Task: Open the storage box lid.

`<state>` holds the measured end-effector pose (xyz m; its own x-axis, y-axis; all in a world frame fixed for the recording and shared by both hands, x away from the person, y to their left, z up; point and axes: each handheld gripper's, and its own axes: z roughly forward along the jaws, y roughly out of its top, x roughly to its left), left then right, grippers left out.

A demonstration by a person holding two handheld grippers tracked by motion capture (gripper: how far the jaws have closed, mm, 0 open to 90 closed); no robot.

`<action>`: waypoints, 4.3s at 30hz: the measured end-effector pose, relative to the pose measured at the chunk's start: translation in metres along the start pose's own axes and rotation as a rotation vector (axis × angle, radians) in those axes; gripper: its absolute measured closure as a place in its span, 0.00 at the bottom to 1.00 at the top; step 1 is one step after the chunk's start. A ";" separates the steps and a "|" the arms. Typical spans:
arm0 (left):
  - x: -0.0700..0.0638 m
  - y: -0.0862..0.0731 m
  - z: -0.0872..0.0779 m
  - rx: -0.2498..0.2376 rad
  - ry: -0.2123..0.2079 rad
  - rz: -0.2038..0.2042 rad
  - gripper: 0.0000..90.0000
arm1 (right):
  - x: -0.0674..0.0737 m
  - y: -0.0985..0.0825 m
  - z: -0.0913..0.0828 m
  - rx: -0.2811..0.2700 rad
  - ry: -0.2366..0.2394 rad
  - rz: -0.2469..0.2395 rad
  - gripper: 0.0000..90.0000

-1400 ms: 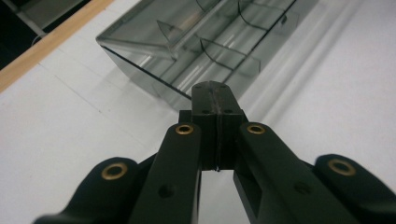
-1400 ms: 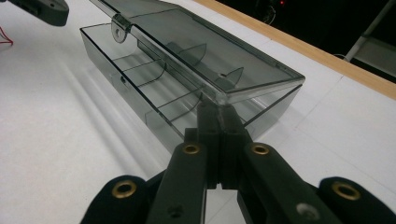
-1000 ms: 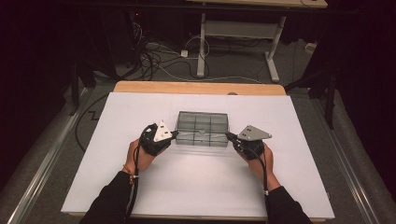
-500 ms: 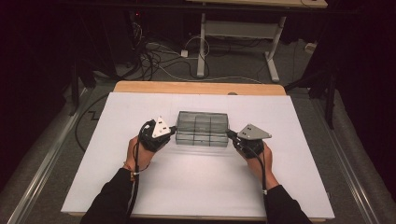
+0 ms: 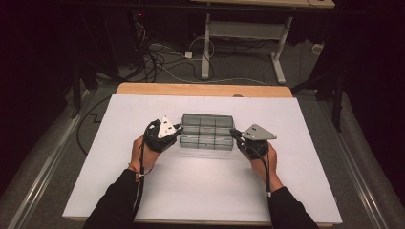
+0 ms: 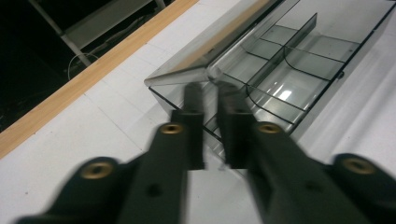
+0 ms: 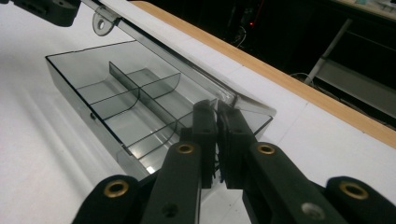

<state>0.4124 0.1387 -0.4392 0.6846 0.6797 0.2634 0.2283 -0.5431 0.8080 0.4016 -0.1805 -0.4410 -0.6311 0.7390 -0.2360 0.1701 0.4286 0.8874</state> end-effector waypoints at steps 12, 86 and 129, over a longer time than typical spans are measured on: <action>0.007 0.005 0.005 -0.033 0.044 -0.001 0.75 | -0.003 0.000 0.002 0.014 -0.035 0.003 0.91; 0.050 0.043 0.035 -0.086 -0.004 -0.043 0.81 | -0.059 0.044 0.032 -0.090 -0.037 0.030 0.89; 0.051 0.019 0.085 0.033 0.023 -0.141 0.73 | -0.067 0.003 0.089 0.069 -0.011 0.294 0.85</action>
<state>0.5104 0.1207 -0.4549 0.6277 0.7617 0.1607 0.3444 -0.4568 0.8202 0.5117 -0.1820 -0.4580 -0.5389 0.8421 0.0229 0.3960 0.2292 0.8892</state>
